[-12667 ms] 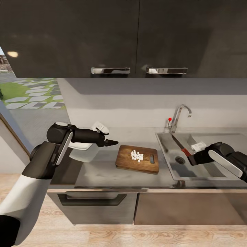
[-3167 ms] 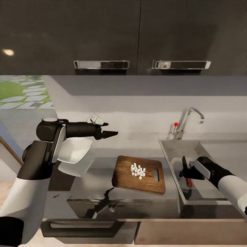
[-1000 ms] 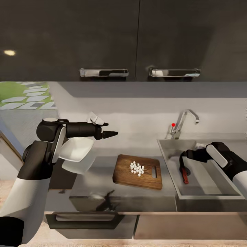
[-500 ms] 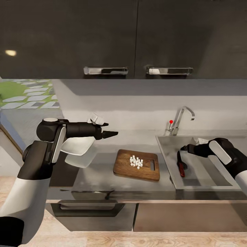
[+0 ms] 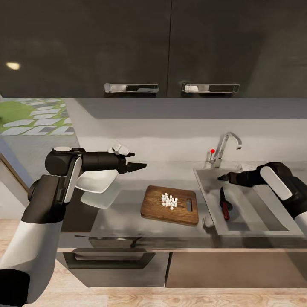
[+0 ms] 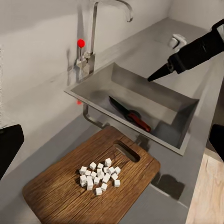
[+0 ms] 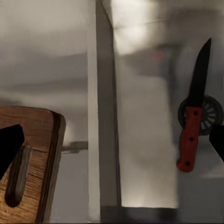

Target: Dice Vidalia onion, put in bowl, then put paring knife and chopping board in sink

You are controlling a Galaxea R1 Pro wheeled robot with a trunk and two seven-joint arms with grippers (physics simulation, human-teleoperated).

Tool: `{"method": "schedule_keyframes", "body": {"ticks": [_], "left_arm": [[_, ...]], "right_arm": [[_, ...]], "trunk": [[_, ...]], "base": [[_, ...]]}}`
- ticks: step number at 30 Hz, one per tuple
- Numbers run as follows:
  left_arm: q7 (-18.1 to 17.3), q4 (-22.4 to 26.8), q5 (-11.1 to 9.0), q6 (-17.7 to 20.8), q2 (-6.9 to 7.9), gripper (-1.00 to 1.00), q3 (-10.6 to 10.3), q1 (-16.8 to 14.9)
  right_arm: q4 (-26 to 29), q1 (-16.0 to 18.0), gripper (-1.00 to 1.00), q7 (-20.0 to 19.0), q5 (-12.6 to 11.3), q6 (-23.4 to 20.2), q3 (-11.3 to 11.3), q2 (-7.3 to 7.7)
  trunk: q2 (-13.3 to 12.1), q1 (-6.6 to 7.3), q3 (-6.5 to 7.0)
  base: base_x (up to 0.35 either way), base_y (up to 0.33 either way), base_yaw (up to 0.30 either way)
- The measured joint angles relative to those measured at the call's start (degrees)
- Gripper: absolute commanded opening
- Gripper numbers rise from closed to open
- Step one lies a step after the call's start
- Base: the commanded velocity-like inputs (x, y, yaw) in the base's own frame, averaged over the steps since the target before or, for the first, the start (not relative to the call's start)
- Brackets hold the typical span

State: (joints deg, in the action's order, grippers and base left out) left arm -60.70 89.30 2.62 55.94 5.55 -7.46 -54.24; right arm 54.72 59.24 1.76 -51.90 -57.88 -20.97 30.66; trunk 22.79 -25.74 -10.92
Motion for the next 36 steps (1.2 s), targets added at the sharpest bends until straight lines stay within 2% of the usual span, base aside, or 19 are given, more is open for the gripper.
{"method": "schedule_keyframes", "body": {"ticks": [3,8,13,22,36], "left_arm": [[0.0,0.0,0.0,0.1,0.2,1.0,0.1,0.0],[0.1,0.0,0.0,0.3,1.11,1.0,0.6,0.0],[0.1,0.0,0.0,0.2,1.63,1.0,0.7,0.0],[0.1,0.1,0.0,0.2,1.7,1.0,0.7,0.0],[0.1,0.1,0.0,0.2,1.72,1.0,0.7,0.0]], "right_arm": [[1.5,0.0,1.0,-3.8,-0.2,-0.9,-0.1,0.0],[2.3,0.0,1.0,-6.4,-0.3,-1.4,-0.2,0.03],[2.4,0.0,1.0,-6.9,-0.3,-1.6,-0.2,0.04],[2.5,0.0,1.0,-7.1,-0.2,-1.6,-0.2,0.04],[2.2,0.0,1.0,-7.0,0.0,-1.6,-0.2,0.05]], "trunk": [[0.0,0.0,0.0],[0.0,0.0,0.0],[0.0,0.0,0.0],[0.0,0.0,0.0],[0.0,-0.01,0.0]], "base": [[0.0,0.0,0.0],[0.0,0.0,0.0],[0.0,0.0,0.0],[-0.001,0.002,0.0],[-0.151,0.17,0.0]]}}
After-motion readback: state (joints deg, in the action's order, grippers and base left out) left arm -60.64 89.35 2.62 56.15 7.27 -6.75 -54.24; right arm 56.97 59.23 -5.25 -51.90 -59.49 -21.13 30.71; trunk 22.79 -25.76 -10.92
